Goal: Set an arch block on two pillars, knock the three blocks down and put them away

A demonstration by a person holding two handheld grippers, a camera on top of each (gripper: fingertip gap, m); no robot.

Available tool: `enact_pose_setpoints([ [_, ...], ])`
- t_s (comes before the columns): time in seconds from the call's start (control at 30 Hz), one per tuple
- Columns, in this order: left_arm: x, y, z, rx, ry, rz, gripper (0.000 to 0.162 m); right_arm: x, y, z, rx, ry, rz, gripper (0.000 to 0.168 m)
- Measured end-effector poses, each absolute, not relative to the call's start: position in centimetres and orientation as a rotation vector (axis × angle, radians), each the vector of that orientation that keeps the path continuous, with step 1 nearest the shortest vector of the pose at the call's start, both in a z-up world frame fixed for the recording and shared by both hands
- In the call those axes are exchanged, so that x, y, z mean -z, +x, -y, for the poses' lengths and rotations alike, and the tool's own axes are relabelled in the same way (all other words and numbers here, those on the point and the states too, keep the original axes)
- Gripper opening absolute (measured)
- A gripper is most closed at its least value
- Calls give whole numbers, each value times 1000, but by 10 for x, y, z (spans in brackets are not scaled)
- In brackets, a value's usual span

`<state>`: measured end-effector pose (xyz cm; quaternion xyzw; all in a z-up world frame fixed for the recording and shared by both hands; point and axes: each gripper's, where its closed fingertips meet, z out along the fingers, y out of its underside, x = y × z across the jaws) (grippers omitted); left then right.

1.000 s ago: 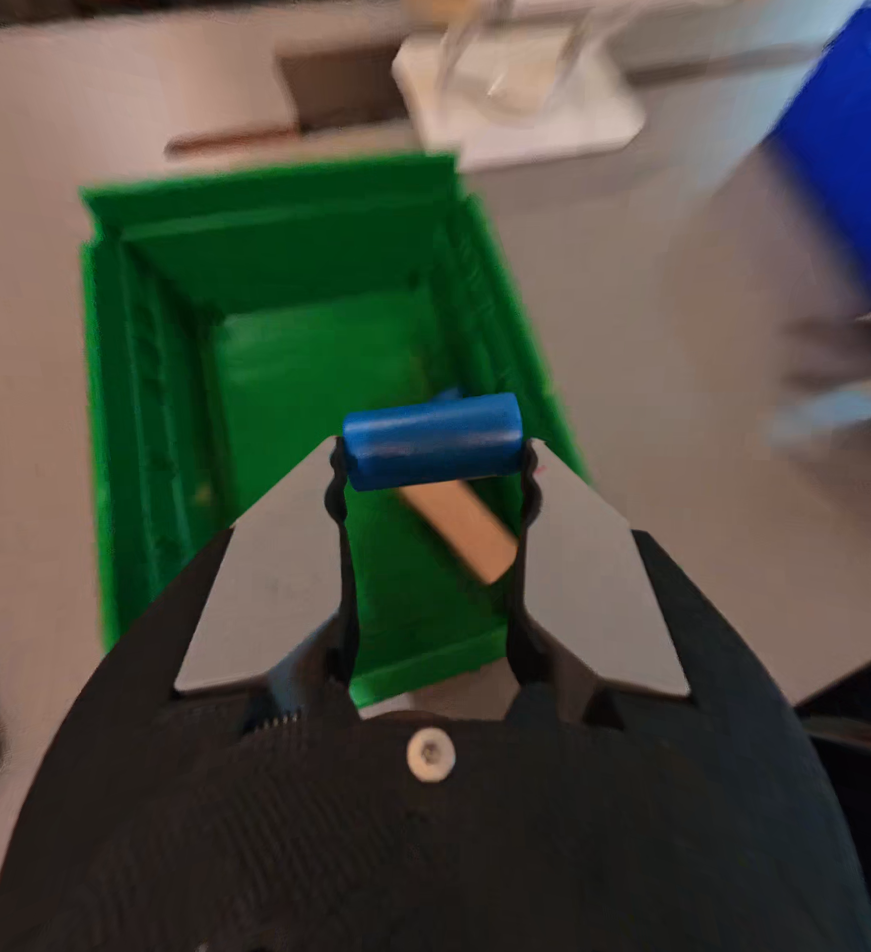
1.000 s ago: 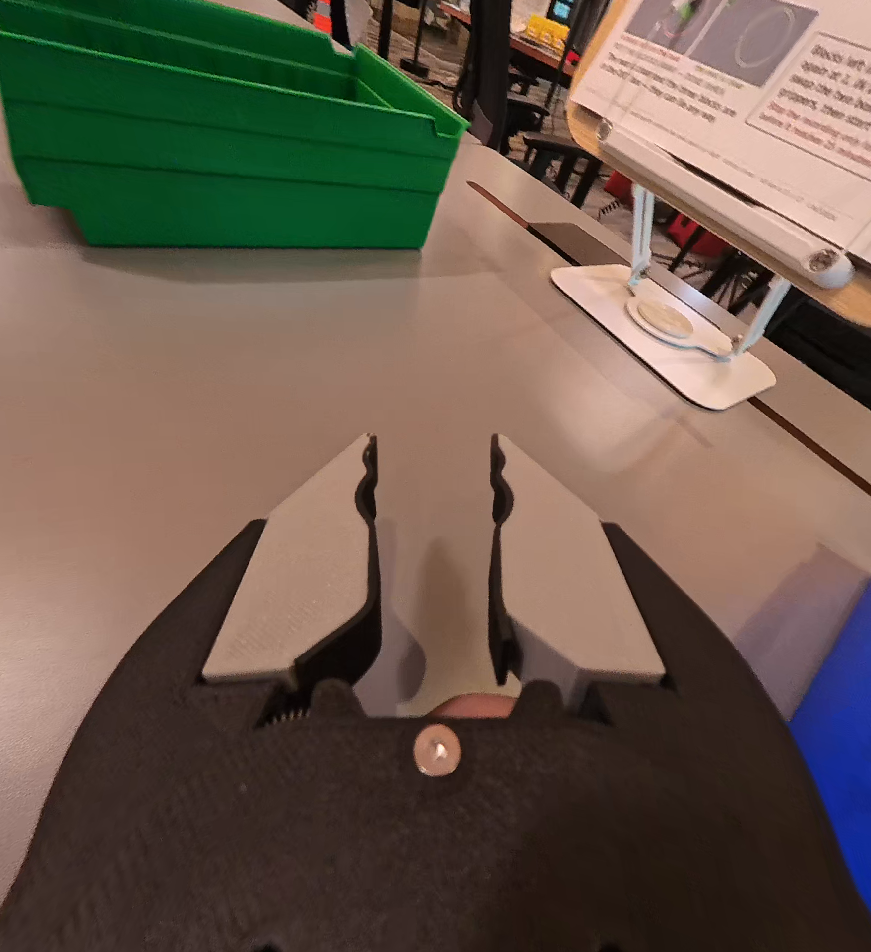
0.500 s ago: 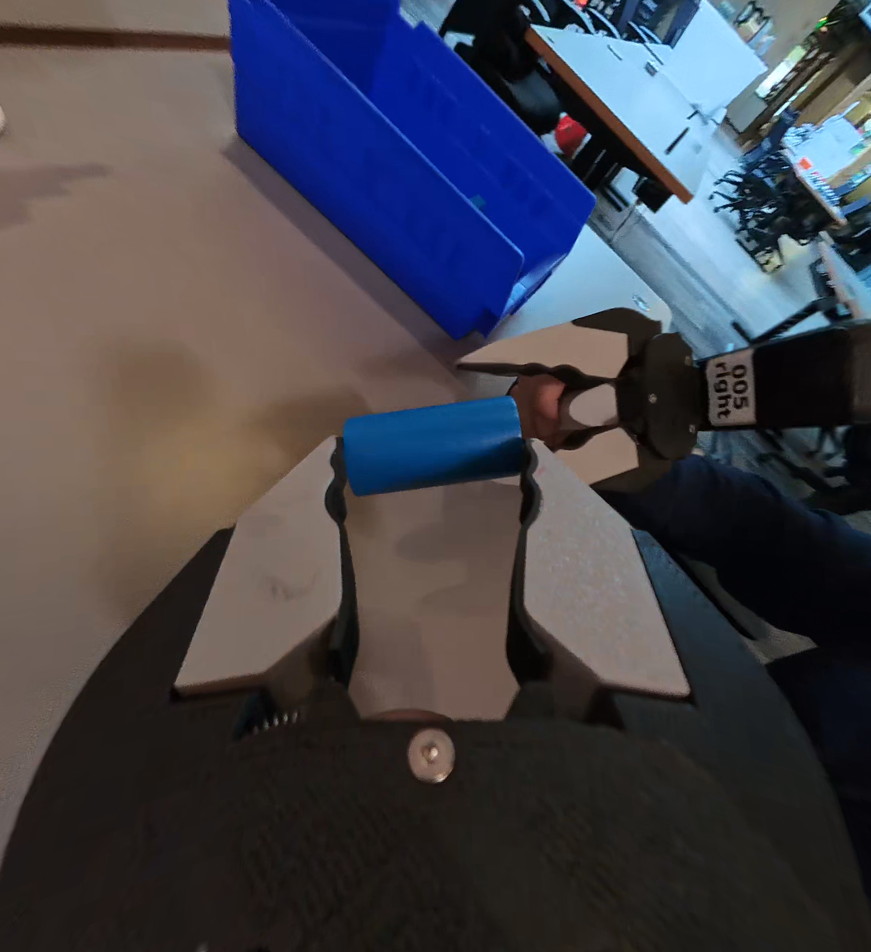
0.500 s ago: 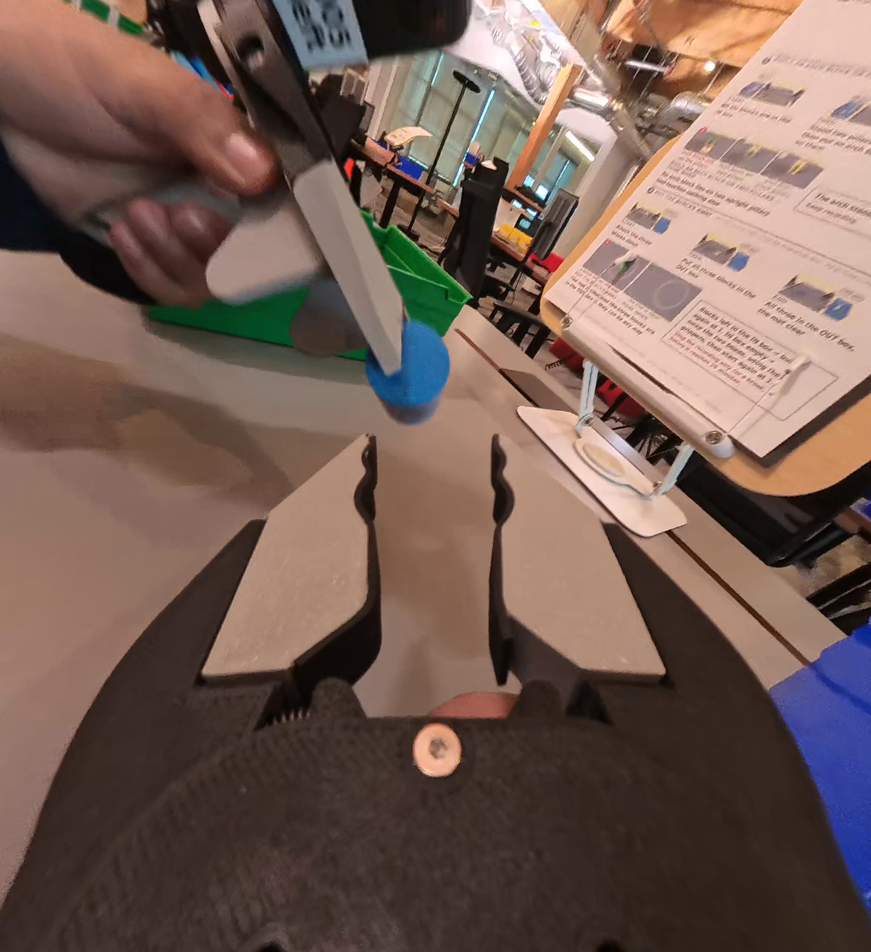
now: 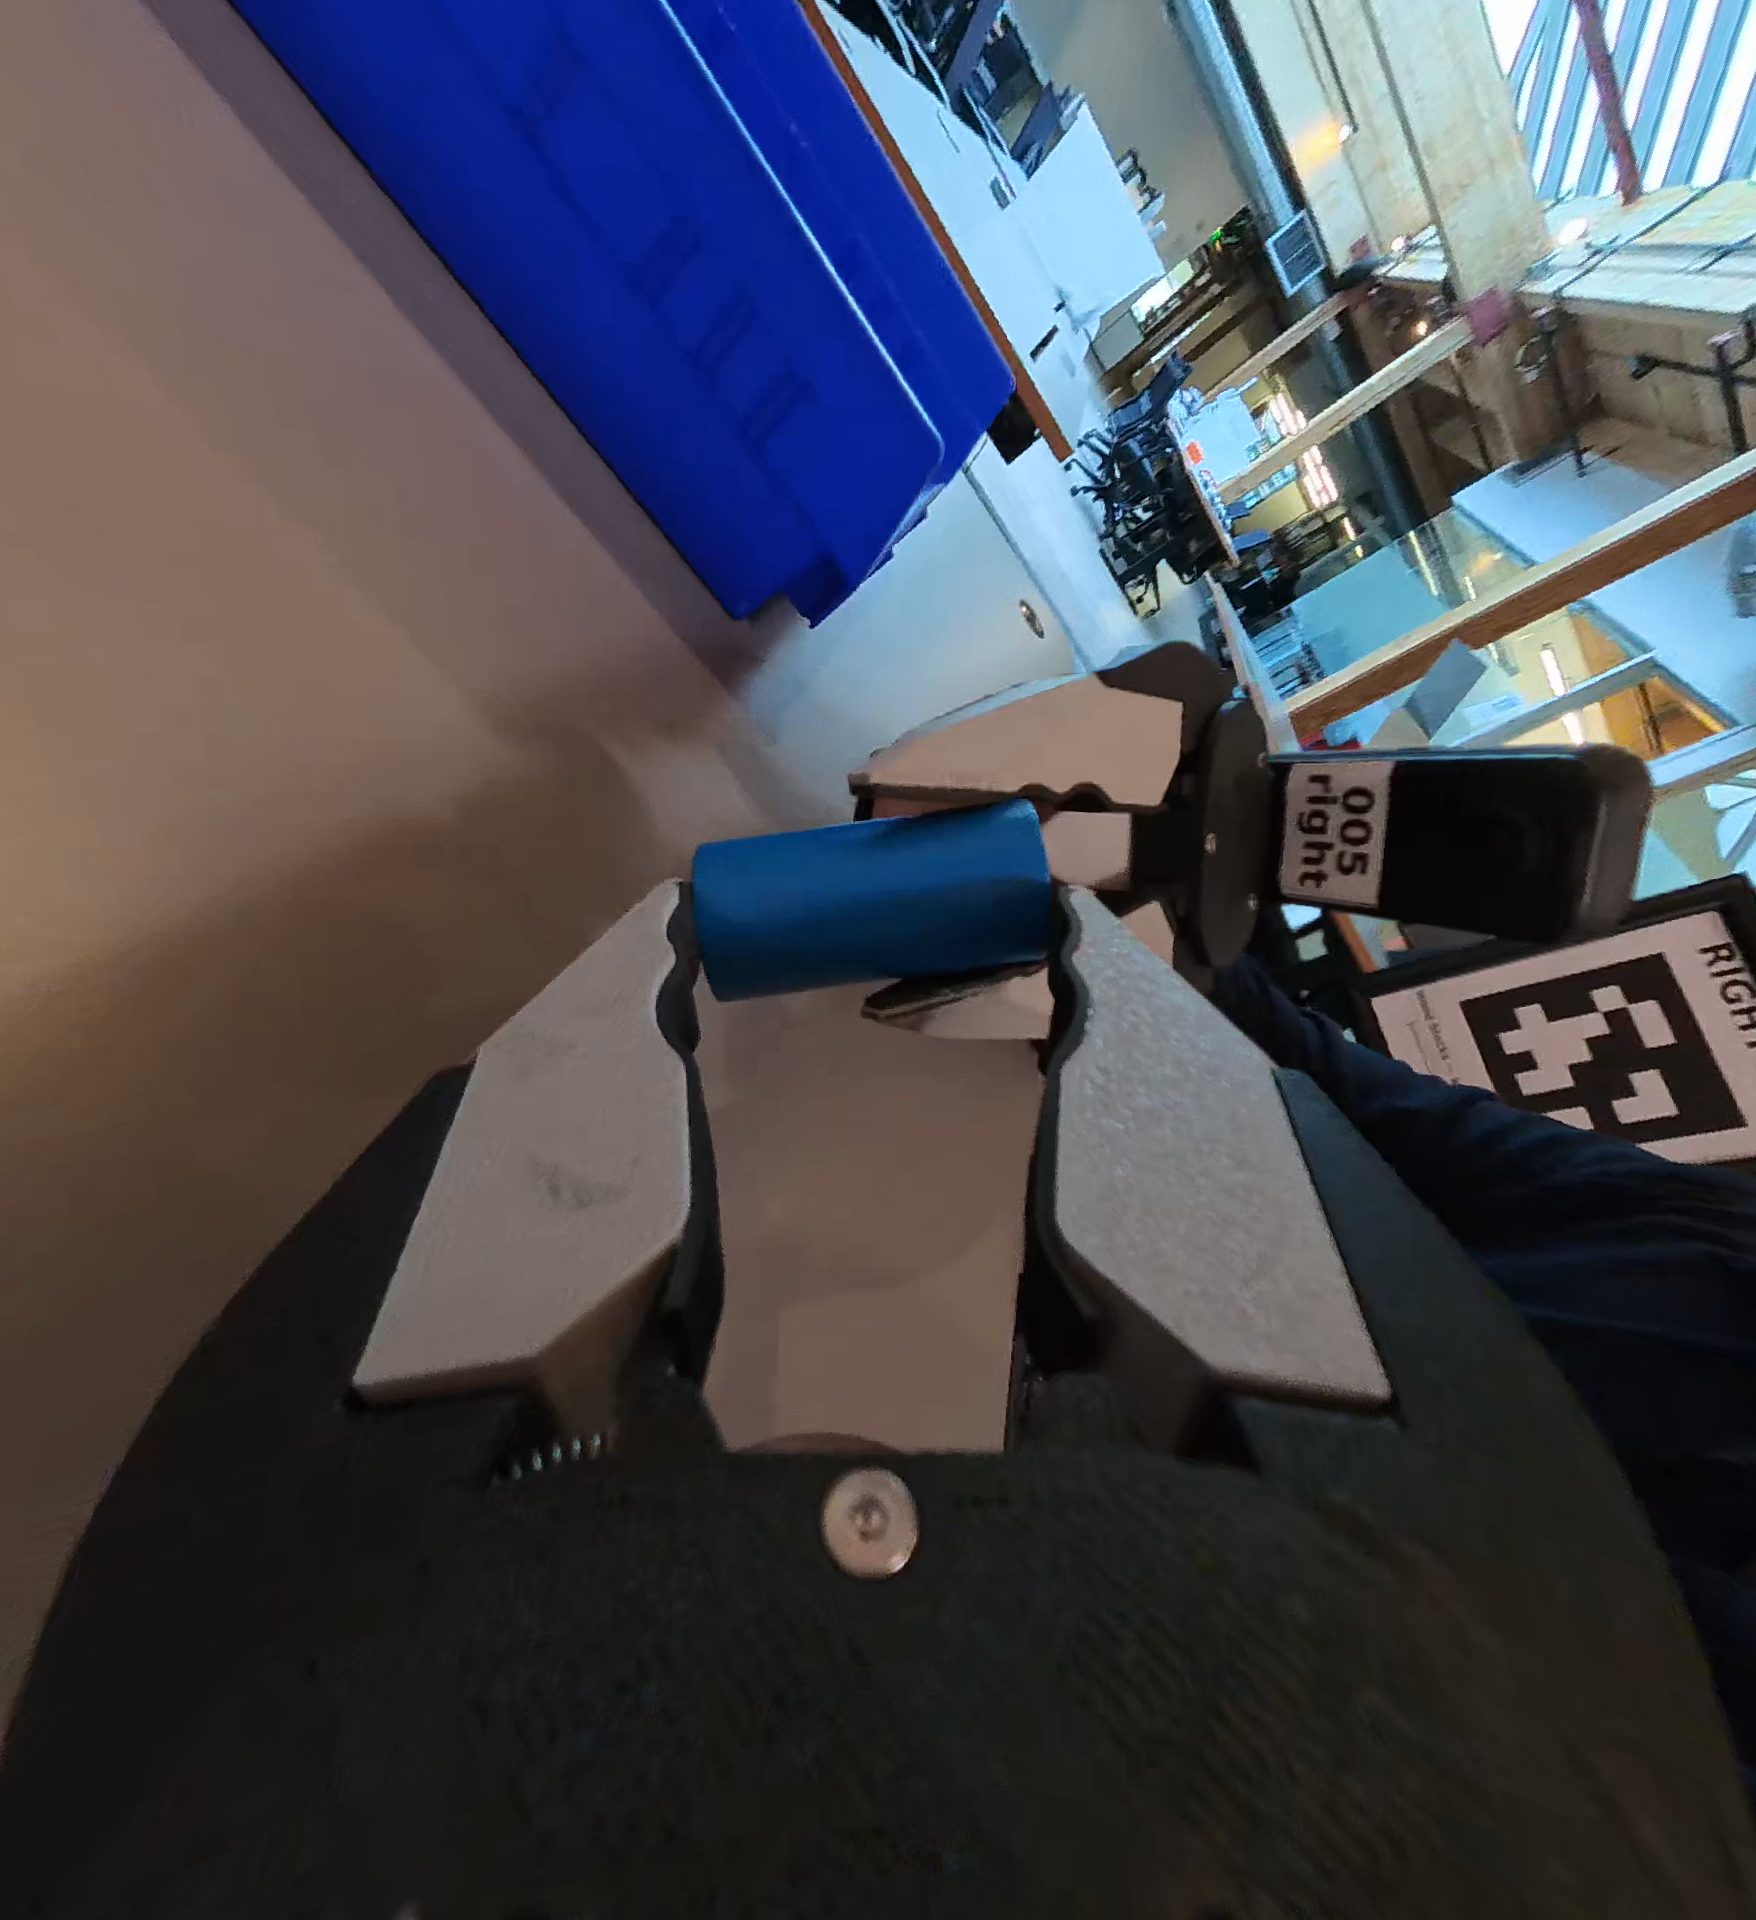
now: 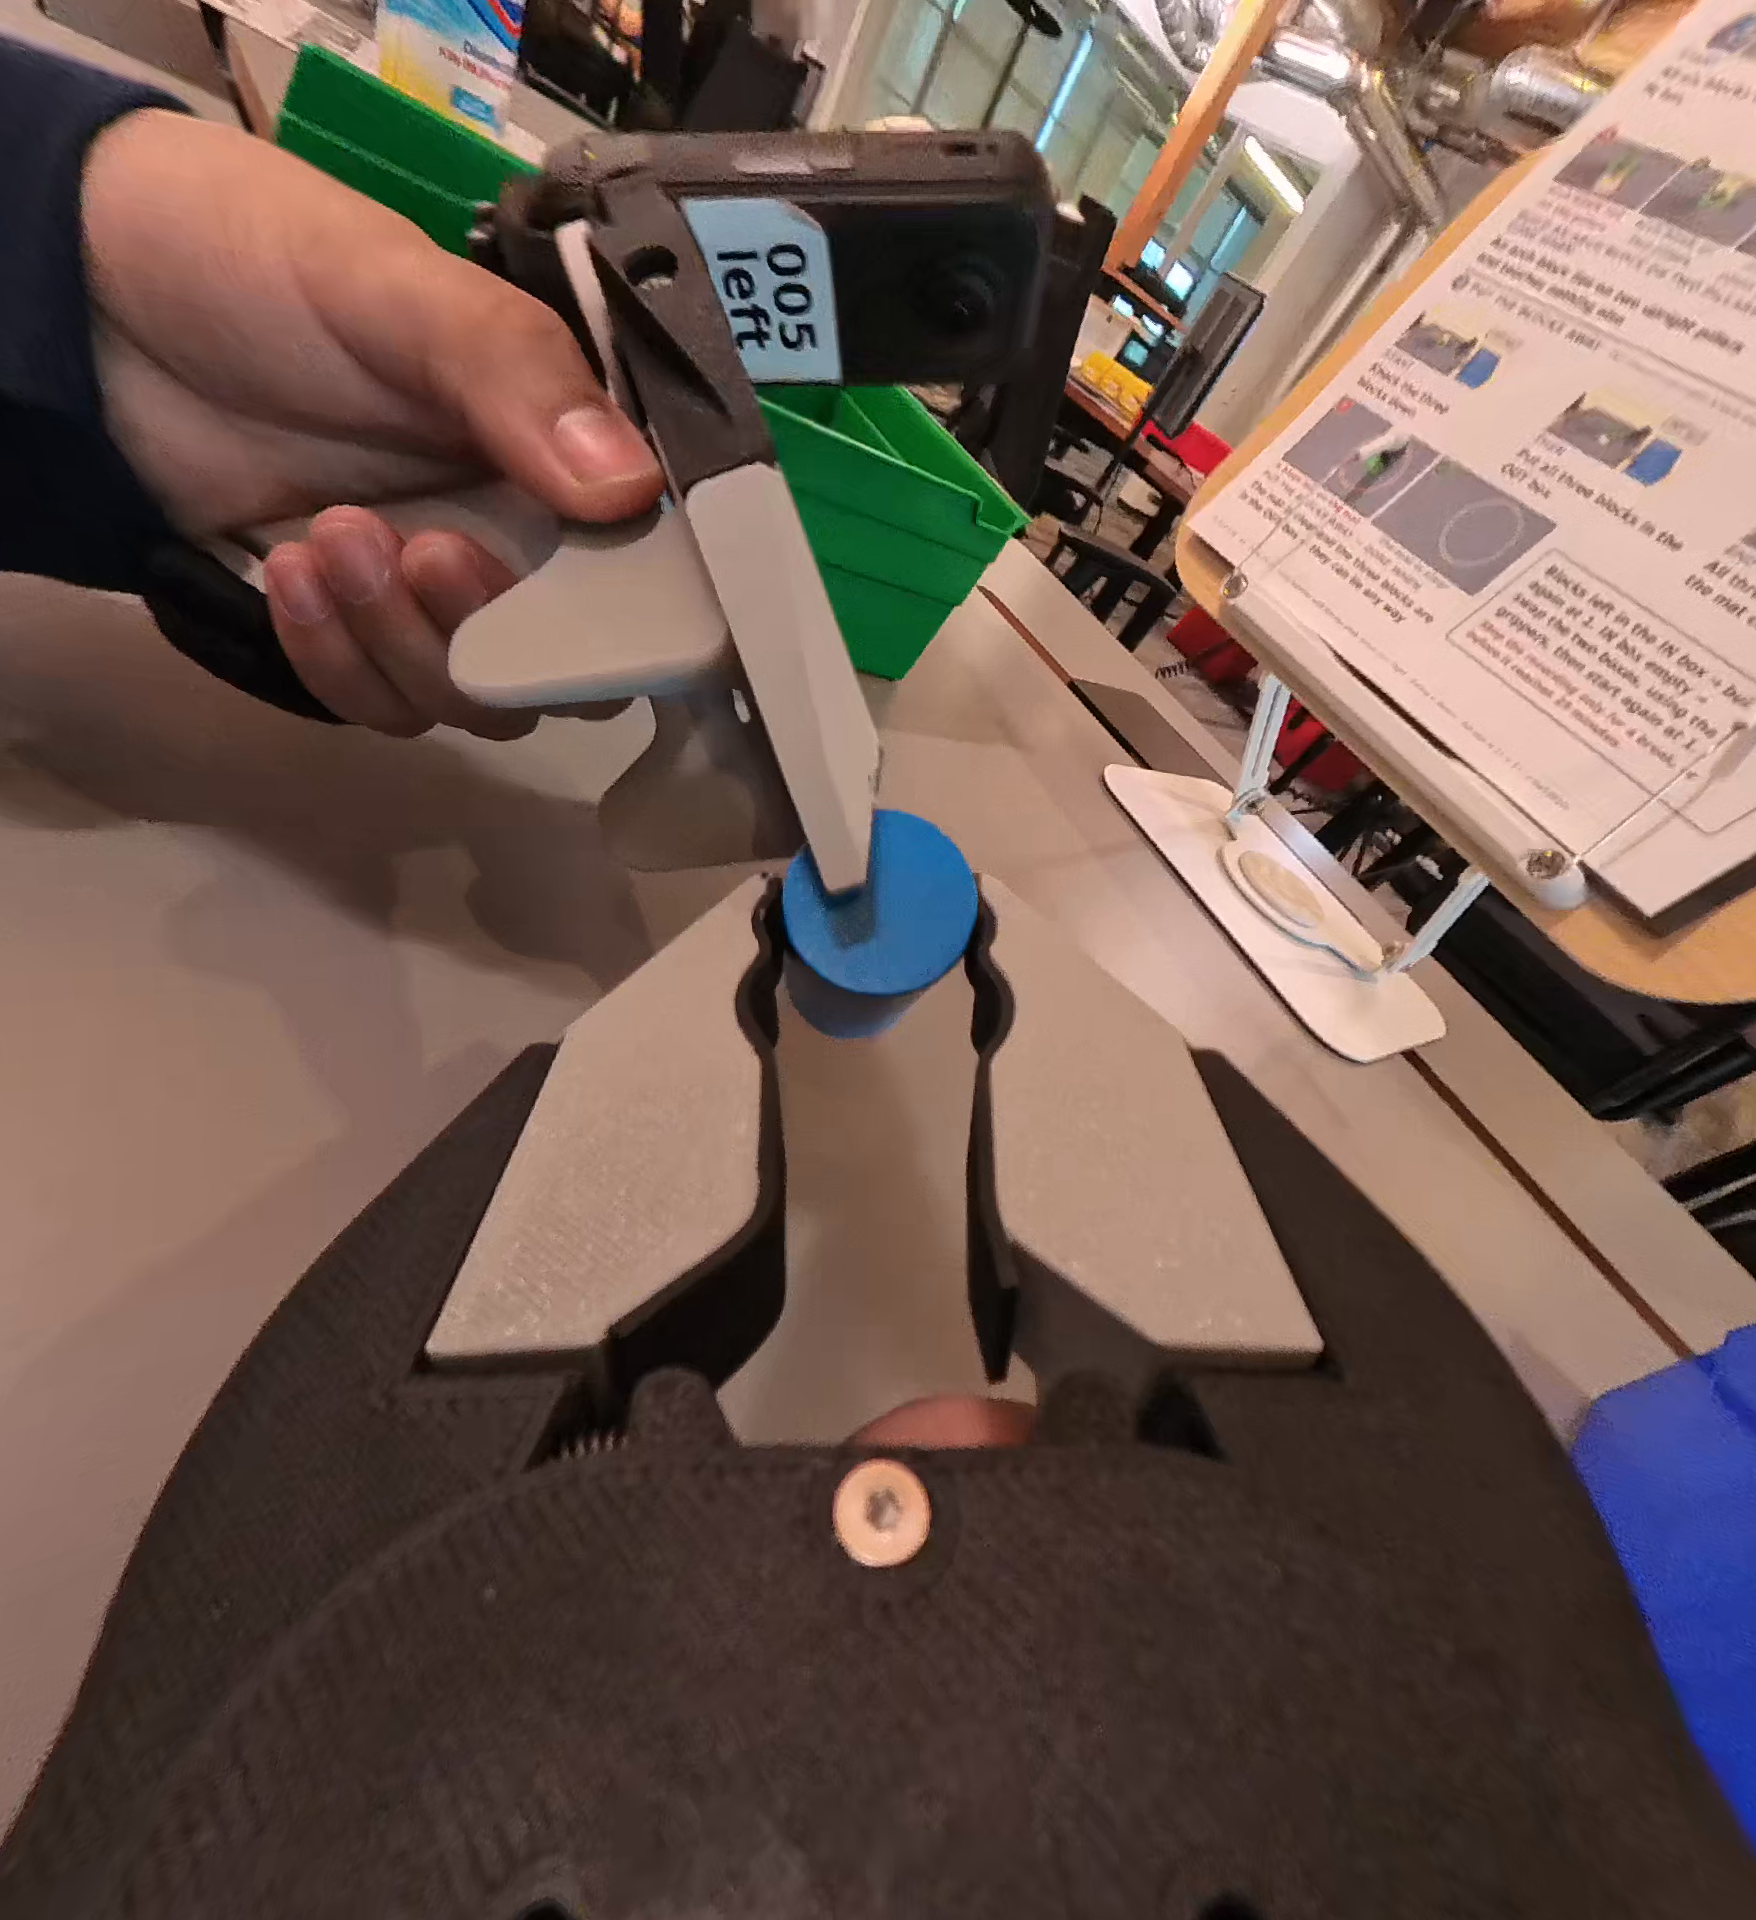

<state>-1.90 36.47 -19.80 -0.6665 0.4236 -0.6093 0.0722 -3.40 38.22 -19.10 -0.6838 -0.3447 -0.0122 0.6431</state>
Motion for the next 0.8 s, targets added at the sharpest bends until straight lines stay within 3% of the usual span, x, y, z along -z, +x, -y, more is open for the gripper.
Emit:
enact_pose_setpoints([
  [0.17,206,-23,-385,1684,-1985,-1204,62,201,-20,-394,-52,-1655,695,31],
  [0.47,247,-43,-417,1022,-1829,-1339,73,232,-5,-437,-255,-1922,576,31],
  [0.8,248,-56,-452,694,-1802,-1246,72,257,-28,-474,-207,-2056,694,31],
])
